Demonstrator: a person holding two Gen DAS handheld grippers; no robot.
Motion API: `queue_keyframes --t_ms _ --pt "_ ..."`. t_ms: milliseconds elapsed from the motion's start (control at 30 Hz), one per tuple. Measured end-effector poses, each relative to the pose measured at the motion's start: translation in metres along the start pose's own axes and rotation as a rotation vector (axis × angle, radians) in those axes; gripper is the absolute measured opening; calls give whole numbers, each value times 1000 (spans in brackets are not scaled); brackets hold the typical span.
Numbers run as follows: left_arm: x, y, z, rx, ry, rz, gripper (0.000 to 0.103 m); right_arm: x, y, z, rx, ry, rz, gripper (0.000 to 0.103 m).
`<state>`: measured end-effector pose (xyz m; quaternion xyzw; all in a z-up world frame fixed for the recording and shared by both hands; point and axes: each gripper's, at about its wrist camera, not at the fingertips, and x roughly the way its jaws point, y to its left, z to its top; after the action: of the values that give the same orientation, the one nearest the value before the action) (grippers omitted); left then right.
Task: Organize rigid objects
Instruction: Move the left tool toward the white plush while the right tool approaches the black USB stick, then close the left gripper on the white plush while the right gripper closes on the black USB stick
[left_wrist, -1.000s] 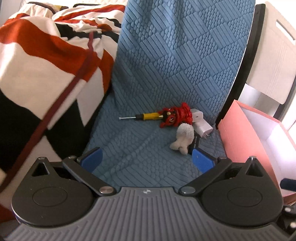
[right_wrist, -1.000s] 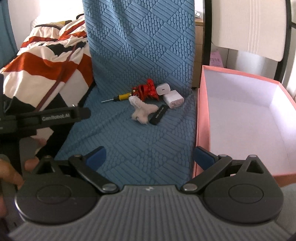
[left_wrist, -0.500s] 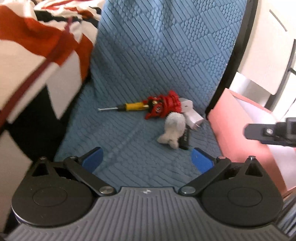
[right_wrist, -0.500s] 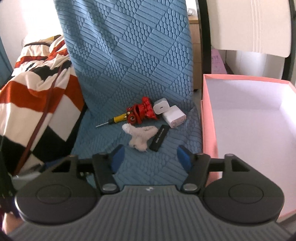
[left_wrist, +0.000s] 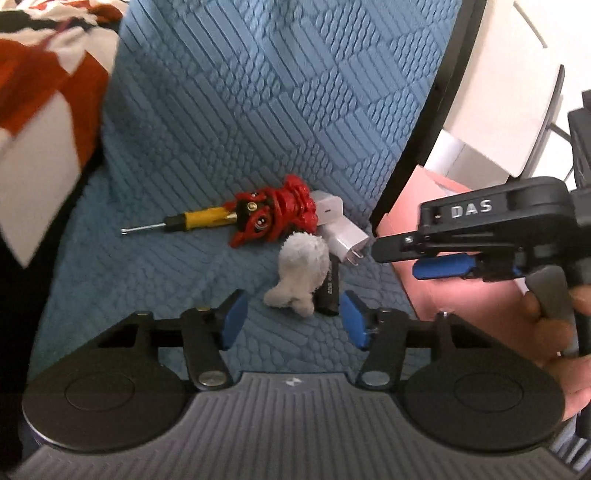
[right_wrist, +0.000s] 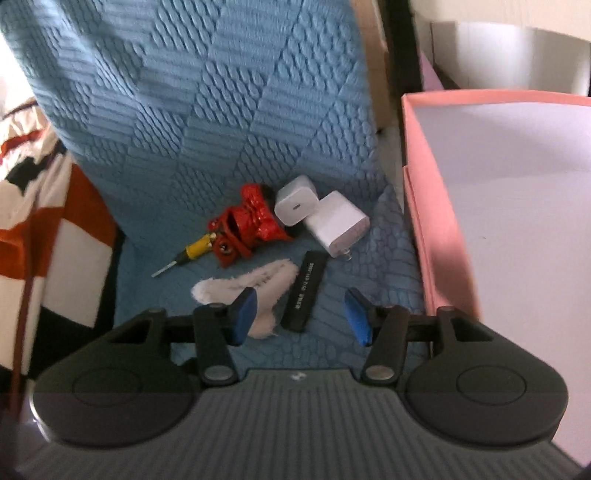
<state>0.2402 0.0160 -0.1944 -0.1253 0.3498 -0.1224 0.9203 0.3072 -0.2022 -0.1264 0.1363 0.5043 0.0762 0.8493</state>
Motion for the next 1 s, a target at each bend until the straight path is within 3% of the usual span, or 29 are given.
queue_keyframes --t_ms 100,167,233,400,600,1000 --pt "18 4 5 -1 21 -13 51 23 3 7 -20 65 -21 55" --pt "28 6 7 0 31 -20 50 36 4 10 -30 93 -27 48" --pt "36 6 8 9 36 -26 48 47 8 14 -63 109 -46 47" --pt "51 9 12 3 51 -49 48 71 8 20 -69 165 -31 46" --pt "70 9 13 9 81 -18 48 93 1 25 -28 219 -26 46" --pt "65 26 19 -107 73 32 33 103 -7 33 -22 201 -5 44"
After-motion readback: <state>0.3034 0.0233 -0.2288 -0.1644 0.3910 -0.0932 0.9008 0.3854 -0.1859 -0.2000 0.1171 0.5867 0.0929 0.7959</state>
